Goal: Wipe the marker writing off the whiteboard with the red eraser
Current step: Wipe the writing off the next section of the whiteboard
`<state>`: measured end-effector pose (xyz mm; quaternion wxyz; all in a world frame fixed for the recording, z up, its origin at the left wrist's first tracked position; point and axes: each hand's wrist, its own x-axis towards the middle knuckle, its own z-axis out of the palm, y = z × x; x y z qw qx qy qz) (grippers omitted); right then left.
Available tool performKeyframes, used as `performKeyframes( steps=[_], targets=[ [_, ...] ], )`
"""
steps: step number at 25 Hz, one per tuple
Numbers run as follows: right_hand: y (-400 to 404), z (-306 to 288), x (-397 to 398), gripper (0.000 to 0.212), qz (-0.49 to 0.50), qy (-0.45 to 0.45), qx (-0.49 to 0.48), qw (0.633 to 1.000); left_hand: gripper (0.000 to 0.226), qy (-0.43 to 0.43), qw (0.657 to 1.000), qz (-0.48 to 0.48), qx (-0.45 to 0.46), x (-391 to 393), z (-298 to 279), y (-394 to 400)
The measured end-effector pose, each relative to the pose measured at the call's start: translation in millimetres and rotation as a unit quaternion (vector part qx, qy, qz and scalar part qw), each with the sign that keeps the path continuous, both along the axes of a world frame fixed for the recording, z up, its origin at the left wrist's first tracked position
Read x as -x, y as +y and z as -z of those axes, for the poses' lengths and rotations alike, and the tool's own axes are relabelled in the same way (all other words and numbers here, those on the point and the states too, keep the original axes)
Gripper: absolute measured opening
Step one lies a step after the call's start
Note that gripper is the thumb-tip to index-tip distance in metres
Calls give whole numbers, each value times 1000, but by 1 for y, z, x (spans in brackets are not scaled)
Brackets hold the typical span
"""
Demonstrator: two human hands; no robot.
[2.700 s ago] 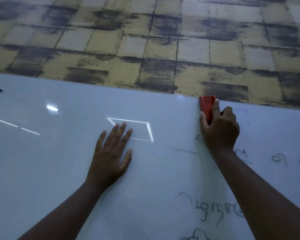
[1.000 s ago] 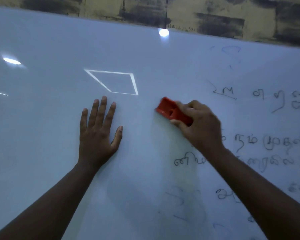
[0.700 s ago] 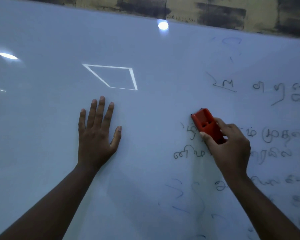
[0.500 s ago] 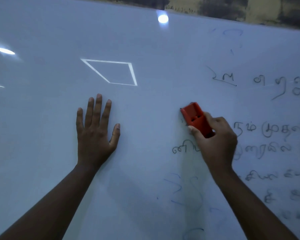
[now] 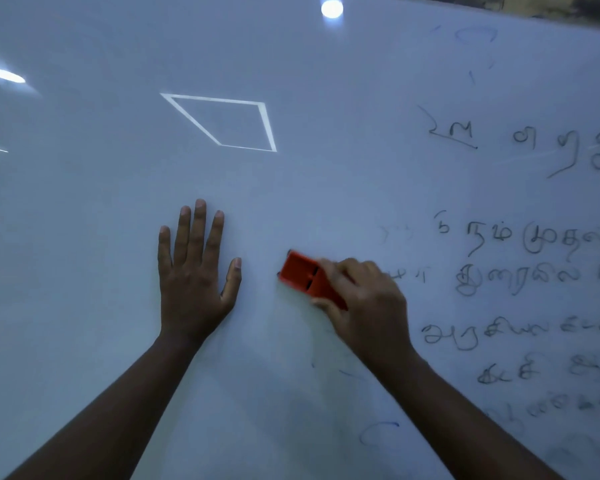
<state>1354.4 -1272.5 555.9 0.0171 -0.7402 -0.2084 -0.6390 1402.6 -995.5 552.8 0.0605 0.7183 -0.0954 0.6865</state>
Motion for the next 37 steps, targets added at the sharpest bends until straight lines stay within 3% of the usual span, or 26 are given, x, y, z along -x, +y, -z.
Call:
performKeyframes(
  steps=[6, 10, 12, 19, 22, 25, 30, 34, 37],
  targets=[
    [-67, -66, 4, 61, -28, 49, -266, 962, 70, 7, 1000, -2, -2, 1, 20, 1],
    [-64, -63, 1, 60, -67, 37, -345, 936, 70, 11, 1000, -8, 4, 1, 32, -2],
    [-41, -47, 0, 57, -80, 40, -325, 942, 70, 14, 1000, -9, 11, 0, 38, -4],
    [27, 72, 6, 59, -30, 90, -86, 992, 69, 38, 999, -3, 15, 5, 60, -7],
    [24, 84, 9, 60, -10, 88, -25, 996, 69, 45, 999, -6, 13, 6, 69, -7],
    [2, 54, 10, 60, 3, 93, -56, 994, 69, 48, 999, -6, 11, 5, 80, -6],
    [-52, -12, 11, 60, -41, 97, -253, 962, 67, 53, 998, -9, 14, 6, 94, -8],
    [-46, 8, 10, 59, -68, 96, -273, 955, 66, 57, 998, -5, 23, 8, 106, -12],
    [-24, 63, 11, 59, -60, 133, -208, 967, 65, 62, 998, -1, 24, 7, 116, -14]
  ],
)
